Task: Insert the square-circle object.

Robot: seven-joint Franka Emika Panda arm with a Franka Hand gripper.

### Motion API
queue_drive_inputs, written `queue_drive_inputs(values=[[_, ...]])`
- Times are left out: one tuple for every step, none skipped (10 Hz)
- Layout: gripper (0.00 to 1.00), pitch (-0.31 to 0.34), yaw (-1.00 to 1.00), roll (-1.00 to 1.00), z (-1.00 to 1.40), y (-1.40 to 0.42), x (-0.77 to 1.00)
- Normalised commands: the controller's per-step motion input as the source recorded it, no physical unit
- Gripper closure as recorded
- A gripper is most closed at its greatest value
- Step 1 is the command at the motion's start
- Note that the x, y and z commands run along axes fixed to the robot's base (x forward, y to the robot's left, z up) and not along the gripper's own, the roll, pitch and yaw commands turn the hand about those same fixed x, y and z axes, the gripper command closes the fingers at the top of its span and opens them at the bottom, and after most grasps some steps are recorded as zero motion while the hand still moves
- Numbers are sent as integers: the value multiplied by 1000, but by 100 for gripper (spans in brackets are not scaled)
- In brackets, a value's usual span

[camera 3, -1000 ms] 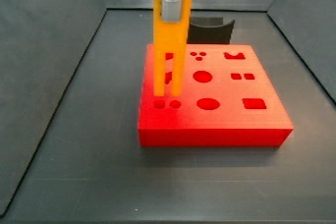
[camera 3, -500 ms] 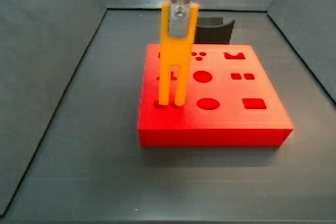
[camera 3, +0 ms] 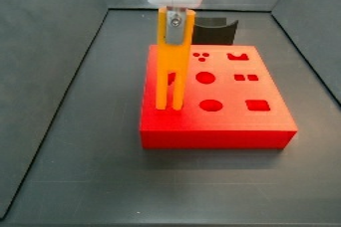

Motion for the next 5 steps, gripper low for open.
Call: queue_drive_inputs(values=[[100, 0, 0, 79, -306, -40, 217], [100, 0, 0, 107, -346, -23, 117], [100, 14, 0, 273, -220, -126, 63], [100, 0, 0, 314, -257, -137, 0], [100, 0, 37, 389, -360, -131, 0]])
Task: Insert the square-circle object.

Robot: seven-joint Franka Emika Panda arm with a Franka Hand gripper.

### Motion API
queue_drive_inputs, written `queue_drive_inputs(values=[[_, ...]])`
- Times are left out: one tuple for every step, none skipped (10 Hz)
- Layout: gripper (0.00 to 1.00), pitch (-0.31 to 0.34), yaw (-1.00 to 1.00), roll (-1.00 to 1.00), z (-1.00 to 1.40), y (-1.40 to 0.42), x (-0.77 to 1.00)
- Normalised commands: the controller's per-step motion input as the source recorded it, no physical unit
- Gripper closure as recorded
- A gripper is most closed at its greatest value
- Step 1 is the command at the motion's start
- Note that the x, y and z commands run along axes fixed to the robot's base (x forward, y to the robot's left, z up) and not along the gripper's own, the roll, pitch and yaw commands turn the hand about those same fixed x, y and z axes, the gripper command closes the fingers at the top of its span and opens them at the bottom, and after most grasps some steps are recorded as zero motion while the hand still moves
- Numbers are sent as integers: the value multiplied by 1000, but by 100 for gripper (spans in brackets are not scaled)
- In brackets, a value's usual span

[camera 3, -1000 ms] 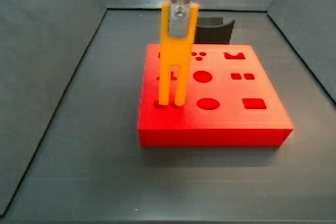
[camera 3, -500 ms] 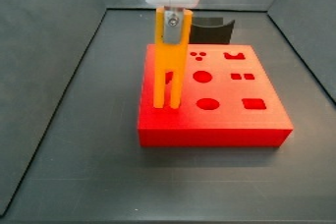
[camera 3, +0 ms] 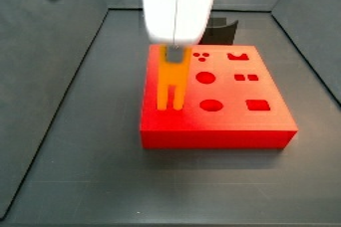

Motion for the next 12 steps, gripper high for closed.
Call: queue_drive_inputs(values=[[100, 0, 0, 313, -509, -123, 29], [100, -97, 0, 10, -823, 0, 57], [100, 0, 0, -10, -1000, 17, 331], [100, 0, 0, 0, -1000, 26, 271], [100, 0, 0, 0, -1000, 49, 171], [100, 29, 0, 41, -49, 0, 0], [100, 0, 0, 0, -40, -3, 17], [100, 170, -311, -57, -343, 51, 134], [100, 243, -483, -274, -320, 180, 86], [100, 301, -480, -250, -331, 234, 6], [100, 324, -377, -221, -366, 223, 49], [100, 280, -311, -169, -497, 77, 0]])
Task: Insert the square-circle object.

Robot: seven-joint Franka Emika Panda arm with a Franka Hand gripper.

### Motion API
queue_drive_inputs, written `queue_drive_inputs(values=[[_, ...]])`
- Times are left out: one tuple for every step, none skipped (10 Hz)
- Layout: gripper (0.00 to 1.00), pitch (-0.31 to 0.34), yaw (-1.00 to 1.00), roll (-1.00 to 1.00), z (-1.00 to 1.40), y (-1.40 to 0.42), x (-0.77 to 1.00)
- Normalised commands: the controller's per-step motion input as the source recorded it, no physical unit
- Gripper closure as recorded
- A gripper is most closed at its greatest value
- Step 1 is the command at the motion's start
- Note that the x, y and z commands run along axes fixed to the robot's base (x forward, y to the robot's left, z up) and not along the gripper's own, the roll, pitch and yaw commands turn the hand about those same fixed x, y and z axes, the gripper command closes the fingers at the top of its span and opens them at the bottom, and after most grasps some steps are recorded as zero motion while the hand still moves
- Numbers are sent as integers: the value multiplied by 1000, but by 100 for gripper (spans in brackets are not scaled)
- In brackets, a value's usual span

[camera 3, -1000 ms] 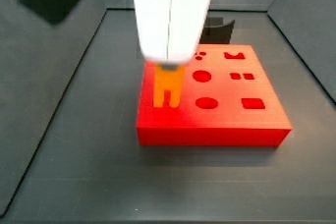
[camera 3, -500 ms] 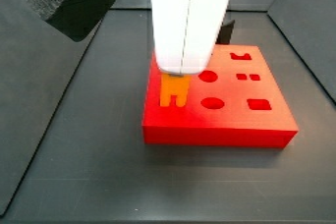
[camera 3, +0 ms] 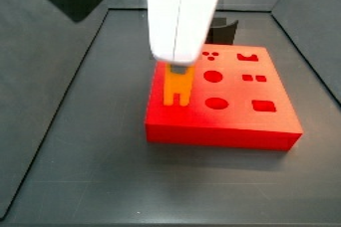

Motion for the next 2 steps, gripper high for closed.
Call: queue_drive_inputs(values=[[100, 43, 0, -24, -83, 0, 0], [100, 0, 0, 0, 0, 0, 0]])
